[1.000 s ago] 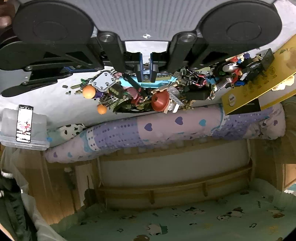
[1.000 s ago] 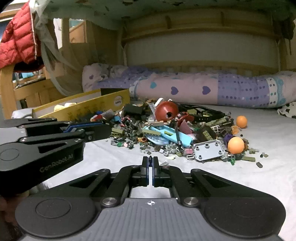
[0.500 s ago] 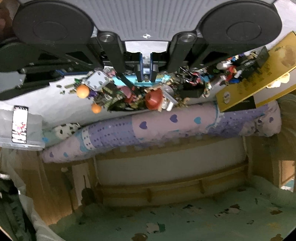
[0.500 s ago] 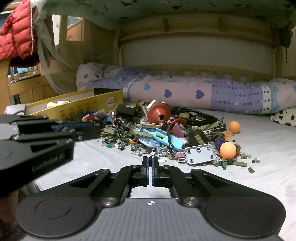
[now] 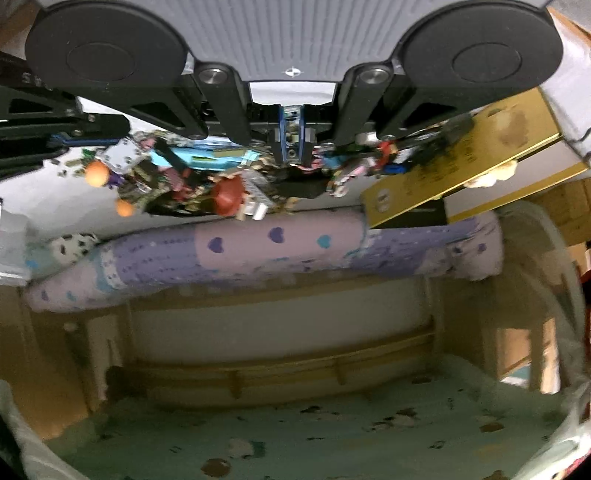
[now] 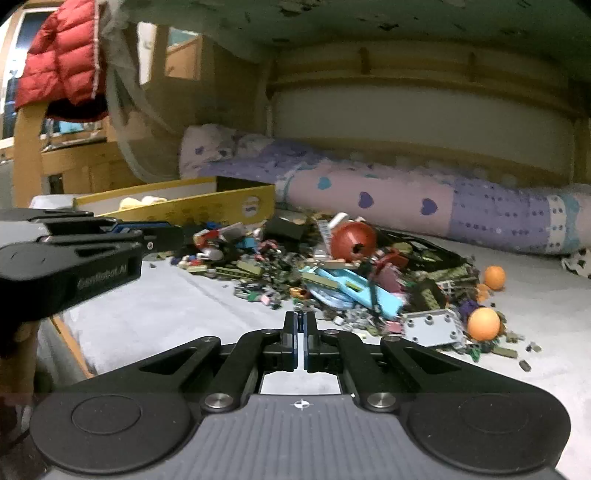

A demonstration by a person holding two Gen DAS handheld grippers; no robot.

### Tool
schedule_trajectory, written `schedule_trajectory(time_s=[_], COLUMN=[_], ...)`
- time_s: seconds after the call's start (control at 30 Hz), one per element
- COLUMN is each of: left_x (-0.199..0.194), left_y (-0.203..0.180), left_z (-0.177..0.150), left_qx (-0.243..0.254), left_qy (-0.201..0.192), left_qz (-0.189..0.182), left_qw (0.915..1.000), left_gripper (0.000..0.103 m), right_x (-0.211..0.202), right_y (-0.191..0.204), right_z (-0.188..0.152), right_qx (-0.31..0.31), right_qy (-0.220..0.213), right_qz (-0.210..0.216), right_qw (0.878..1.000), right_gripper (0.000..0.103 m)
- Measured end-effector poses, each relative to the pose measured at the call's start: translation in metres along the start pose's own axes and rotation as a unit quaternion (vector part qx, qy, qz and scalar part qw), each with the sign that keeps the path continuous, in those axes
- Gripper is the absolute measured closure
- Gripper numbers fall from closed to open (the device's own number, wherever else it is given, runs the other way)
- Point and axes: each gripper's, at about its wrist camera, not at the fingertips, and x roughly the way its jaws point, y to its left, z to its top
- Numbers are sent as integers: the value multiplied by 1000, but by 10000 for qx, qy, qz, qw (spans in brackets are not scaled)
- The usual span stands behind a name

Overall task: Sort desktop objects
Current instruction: 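Carry the held brick with the left gripper toward the yellow box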

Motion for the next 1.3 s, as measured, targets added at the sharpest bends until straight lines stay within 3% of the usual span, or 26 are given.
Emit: schedule_trajectory(time_s=[0.13, 0.27, 0.4, 0.7, 0.83, 0.93, 1.13, 1.3], left_x=[-7, -14, -21, -30, -31, -25, -16, -10], left_y=[13, 23, 35, 69, 76, 78, 106, 123], left_z=[1, -1, -2, 4, 6, 6, 11, 21], left_qx=[-83, -111, -145, -380, -401, -255, -786, -715], left_qy=[-73, -102, -113, -134, -152, -125, 43, -38], left_qz=[128, 294, 479, 822, 872, 1121, 1135, 1279], left_qw=[9999, 9995, 9987, 9958, 9953, 9933, 9904, 9892], left_gripper=[96, 96, 96, 96, 96, 96, 96, 96], right_x=[-2, -7, -13, -4, -3, 2, 16, 28], right_y=[4, 19, 33, 57, 67, 72, 76, 82], right_z=[4, 10, 22, 31, 36, 41, 48, 50], right_qx=[104, -398, -595, -495, -511, -482, -476, -592], right_qy=[-36, -376, -658, -466, -542, -555, -586, -593], right_qz=[116, 22, 202, 685, 746, 834, 852, 870], right_qw=[9999, 9985, 9958, 9953, 9944, 9938, 9935, 9927], right_gripper=[98, 98, 98, 98, 98, 98, 98, 98])
